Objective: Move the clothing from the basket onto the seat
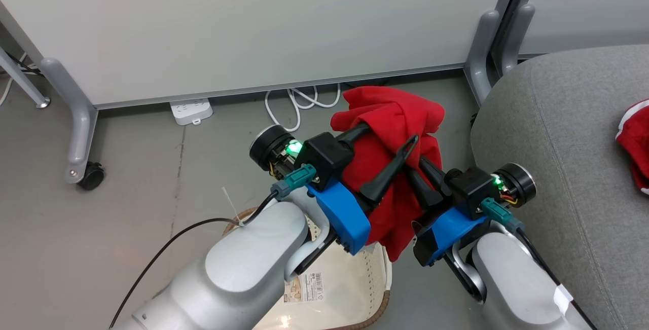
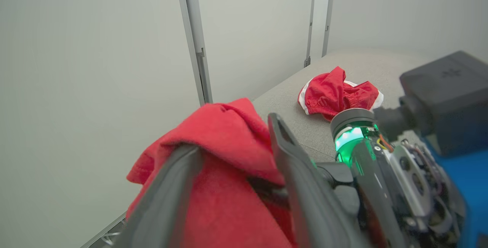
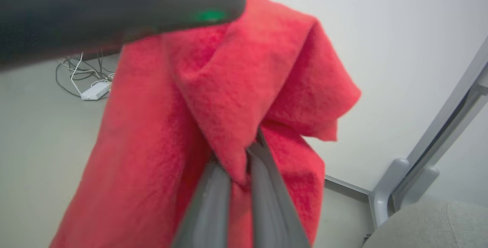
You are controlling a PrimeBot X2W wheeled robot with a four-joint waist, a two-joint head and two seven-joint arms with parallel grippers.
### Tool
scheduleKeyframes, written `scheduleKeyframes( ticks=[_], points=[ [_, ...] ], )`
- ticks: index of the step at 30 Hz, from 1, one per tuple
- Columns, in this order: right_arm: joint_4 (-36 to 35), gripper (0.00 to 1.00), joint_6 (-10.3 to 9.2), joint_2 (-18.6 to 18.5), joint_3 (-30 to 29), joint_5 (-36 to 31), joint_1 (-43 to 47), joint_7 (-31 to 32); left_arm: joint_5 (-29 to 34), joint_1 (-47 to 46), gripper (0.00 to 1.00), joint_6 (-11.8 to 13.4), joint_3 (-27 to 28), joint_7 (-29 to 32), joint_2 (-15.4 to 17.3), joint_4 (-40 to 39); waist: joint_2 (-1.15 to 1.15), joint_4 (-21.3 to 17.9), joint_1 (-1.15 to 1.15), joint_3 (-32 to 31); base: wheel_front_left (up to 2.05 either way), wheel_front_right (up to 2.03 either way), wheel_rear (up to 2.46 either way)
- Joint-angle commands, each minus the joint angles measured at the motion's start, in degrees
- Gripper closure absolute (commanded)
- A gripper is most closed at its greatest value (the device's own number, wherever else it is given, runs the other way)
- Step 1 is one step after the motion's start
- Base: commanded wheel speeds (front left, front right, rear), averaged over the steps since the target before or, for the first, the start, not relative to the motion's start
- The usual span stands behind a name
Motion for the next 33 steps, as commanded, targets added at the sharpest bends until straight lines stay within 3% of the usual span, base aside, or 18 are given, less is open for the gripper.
scheduleKeyframes(
  ticks=[1,15,33],
  points=[
    [-0.36,1.0,-0.06,0.31,-0.26,0.24,0.59,-0.06,-0.06,-0.28,0.0,0.19,0.04,-0.12,0.29,0.05,0.0,-0.04,0.0,0.12,0.0,0.0,0.0],
    [-3.08,1.0,-0.06,1.63,-8.31,0.58,1.17,-0.06,0.0,-0.91,0.0,0.86,-0.56,0.38,1.2,-0.12,0.0,-2.17,0.0,3.1,0.0,0.0,0.0],
    [-9.02,1.0,-0.06,2.78,-19.68,0.7,2.02,-0.07,1.03,-2.08,0.0,1.47,-1.14,0.83,3.87,-1.54,0.0,-11.92,0.0,8.27,0.0,0.0,0.0]
  ],
)
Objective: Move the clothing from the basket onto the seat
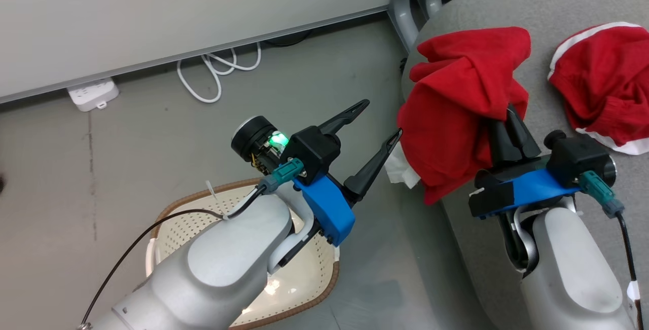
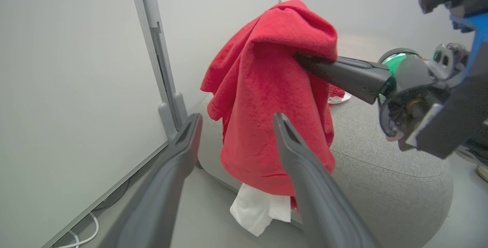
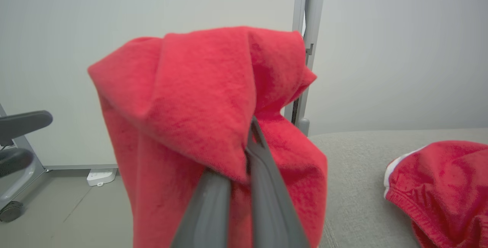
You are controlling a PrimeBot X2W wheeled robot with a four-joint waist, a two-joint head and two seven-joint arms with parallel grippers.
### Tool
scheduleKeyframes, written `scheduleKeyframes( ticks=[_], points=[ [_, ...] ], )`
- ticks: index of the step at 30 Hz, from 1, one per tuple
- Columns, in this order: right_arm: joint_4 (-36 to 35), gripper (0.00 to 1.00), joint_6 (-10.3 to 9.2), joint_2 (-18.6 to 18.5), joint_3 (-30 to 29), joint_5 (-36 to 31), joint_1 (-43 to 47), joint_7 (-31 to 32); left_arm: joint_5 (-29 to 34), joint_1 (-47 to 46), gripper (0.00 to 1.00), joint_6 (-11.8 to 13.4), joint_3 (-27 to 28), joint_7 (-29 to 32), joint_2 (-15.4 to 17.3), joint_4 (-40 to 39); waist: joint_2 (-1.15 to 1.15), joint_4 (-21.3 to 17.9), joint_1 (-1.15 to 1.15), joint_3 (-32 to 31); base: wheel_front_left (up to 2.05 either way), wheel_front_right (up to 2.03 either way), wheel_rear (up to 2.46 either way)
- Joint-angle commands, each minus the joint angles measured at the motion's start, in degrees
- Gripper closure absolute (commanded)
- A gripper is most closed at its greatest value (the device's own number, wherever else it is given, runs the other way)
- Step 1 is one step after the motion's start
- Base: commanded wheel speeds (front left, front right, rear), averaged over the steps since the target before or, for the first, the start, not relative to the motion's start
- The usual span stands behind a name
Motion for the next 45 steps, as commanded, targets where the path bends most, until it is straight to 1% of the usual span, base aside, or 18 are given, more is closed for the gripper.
scheduleKeyframes(
  ticks=[1,12,19,25,31,36,42,45],
  points=[
    [-0.77,1.0,-0.06,0.4,-0.67,-0.11,0.53,-0.08,0.51,-0.69,0.0,0.26,-0.05,0.15,0.54,-0.27,0.0,-2.08,0.0,1.06,0.0,0.0,0.0],
    [-3.22,1.0,-0.06,1.27,-6.6,0.9,3.2,-0.08,0.98,-1.28,0.0,-0.07,-1.35,0.67,1.28,-1.45,0.0,-8.6,0.0,2.98,0.0,0.0,0.0],
    [-3.84,1.0,-0.06,1.9,-9.4,1.23,5.3,-0.08,0.94,-0.94,0.0,-0.05,-2.17,1.41,1.44,-1.89,0.0,-11.76,0.0,3.93,0.0,0.0,0.0],
    [-4.01,1.0,-0.06,2.22,-10.08,1.43,6.13,-0.08,1.02,-1.19,0.0,-0.13,-2.78,1.58,1.49,-2.02,0.0,-13.28,0.0,4.94,0.0,0.0,0.0],
    [-4.09,1.0,-0.06,2.45,-9.95,1.37,5.5,-0.08,0.91,-1.5,0.0,-0.17,-2.99,1.42,1.71,-1.87,0.0,-13.67,0.0,5.29,0.0,0.0,0.0],
    [-5.01,1.0,-0.06,2.42,-9.27,1.16,3.2,-0.08,0.78,-1.83,0.0,0.08,-2.95,1.58,2.01,-2.11,0.0,-13.48,0.0,6.17,0.0,0.0,0.0],
    [-7.89,1.0,-0.06,0.16,-8.4,2.05,-3.8,-0.1,1.42,-3.17,0.0,0.78,-2.72,2.41,3.11,-2.96,0.0,-13.81,0.0,9.37,0.0,0.0,0.0],
    [-9.63,1.0,-0.06,-1.27,-9.43,2.8,-8.96,-0.11,1.79,-4.26,0.0,0.99,-2.81,3.25,4.05,-3.69,0.0,-14.06,0.0,12.14,0.0,0.0,0.0]
  ],
)
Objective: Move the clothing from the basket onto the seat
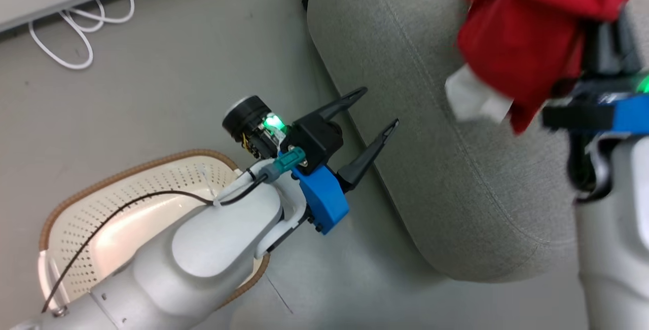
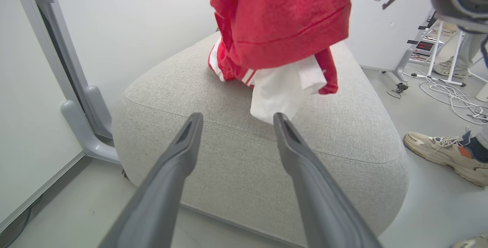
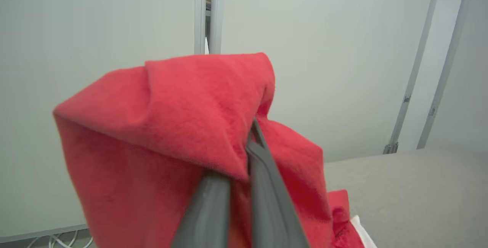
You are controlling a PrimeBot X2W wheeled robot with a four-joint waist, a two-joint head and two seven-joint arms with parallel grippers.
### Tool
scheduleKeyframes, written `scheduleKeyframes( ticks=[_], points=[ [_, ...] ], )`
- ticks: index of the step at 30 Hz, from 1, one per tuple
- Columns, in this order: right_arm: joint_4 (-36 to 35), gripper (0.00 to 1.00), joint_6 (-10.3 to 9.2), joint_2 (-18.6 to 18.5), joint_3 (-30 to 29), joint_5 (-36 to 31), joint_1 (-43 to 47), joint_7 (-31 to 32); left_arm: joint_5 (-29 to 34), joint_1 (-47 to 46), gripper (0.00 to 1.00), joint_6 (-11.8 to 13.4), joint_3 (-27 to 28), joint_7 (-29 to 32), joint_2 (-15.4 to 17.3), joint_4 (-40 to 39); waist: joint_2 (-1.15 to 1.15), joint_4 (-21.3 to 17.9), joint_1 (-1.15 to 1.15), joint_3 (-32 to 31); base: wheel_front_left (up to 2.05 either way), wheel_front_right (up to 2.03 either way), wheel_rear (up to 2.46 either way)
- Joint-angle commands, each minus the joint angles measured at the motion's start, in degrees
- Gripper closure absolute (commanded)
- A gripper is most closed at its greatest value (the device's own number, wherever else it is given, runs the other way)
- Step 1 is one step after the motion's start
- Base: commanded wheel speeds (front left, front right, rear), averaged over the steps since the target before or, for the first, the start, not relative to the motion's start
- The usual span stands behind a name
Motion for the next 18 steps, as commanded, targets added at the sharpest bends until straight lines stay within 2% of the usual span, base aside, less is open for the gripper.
scheduleKeyframes(
  ticks=[1,5,10,18],
  points=[
    [-0.87,1.0,-0.06,-0.98,-0.81,0.4,-2.65,-0.13,0.48,-1.09,0.0,0.26,0.01,0.26,0.9,-0.32,0.0,-0.28,0.0,2.51,0.0,0.0,0.0],
    [-1.52,1.0,-0.06,-4.23,-4.47,2.03,-9.81,-0.13,1.5,-3.04,0.0,0.42,-0.15,1.3,2.12,-1.56,0.0,-0.35,0.0,6.73,0.0,0.0,0.0],
    [-0.79,1.0,-0.06,-9.23,-11.83,3.93,-17.39,-0.12,3.14,-6.31,0.0,0.61,-0.3,2.78,3.42,-3.82,0.0,-0.36,0.0,12.72,0.0,0.0,0.0],
    [8.02,1.0,-0.06,-16.25,-19.83,4.55,-22.43,-0.1,5.55,-9.93,0.0,0.91,-0.65,3.64,5.31,-6.78,0.0,-0.44,0.0,20.18,0.0,0.0,0.0]
  ],
)
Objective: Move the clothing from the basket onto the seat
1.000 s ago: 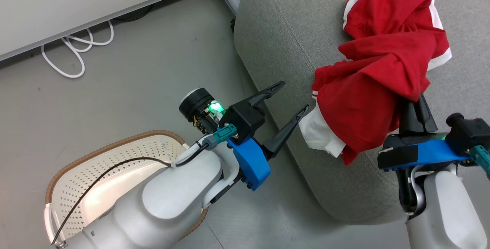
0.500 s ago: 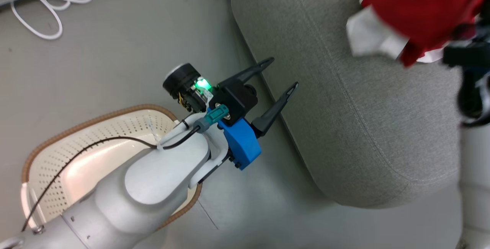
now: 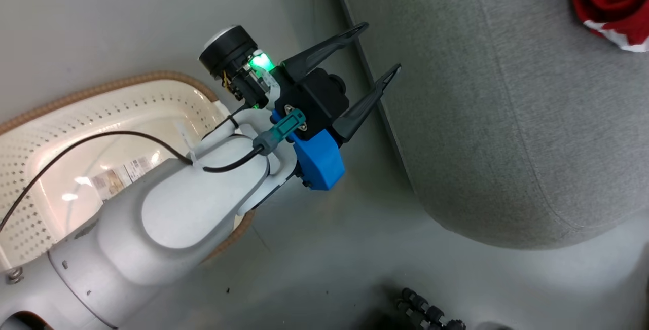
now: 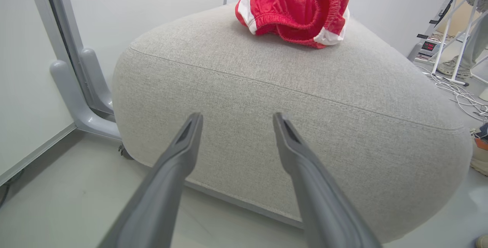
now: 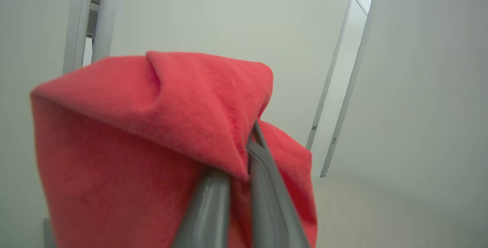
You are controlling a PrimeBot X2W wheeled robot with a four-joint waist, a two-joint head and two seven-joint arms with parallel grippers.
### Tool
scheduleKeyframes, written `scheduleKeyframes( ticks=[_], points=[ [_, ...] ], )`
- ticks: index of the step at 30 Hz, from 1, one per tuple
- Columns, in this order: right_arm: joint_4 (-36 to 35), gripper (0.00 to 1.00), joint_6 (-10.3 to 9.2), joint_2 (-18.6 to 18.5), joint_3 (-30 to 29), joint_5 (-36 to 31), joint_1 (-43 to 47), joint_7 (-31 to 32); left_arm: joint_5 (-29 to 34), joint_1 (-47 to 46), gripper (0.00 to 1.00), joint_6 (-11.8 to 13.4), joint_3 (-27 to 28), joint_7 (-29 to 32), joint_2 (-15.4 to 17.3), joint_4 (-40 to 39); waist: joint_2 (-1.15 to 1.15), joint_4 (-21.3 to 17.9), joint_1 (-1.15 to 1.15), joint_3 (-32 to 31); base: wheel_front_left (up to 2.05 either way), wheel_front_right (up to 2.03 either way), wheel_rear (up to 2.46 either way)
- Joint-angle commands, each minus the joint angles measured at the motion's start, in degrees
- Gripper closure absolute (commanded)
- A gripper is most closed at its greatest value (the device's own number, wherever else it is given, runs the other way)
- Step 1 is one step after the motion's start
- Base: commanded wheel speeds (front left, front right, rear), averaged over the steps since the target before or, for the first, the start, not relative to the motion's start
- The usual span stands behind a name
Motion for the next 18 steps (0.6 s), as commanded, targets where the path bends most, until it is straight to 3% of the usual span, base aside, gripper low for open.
scheduleKeyframes(
  ticks=[1,5,18],
  points=[
    [1.5,1.0,-0.06,-0.66,-0.58,-0.12,-0.98,-0.04,0.42,-1.04,0.0,-0.02,-0.06,0.09,0.58,-0.5,0.0,0.19,-0.01,2.69,0.0,0.0,0.0],
    [6.27,1.0,-0.06,-1.46,-1.85,-1.82,-0.72,-0.05,1.13,-2.04,0.0,0.12,-0.15,0.1,1.07,-1.42,0.0,0.72,-0.01,4.61,0.0,0.0,0.0],
    [13.18,1.0,-0.06,3.24,-1.61,-4.96,3.32,-0.04,0.96,-2.33,0.0,0.94,-0.41,0.13,1.95,-1.96,0.0,1.56,-0.01,6.04,0.0,0.0,0.0]
  ],
)
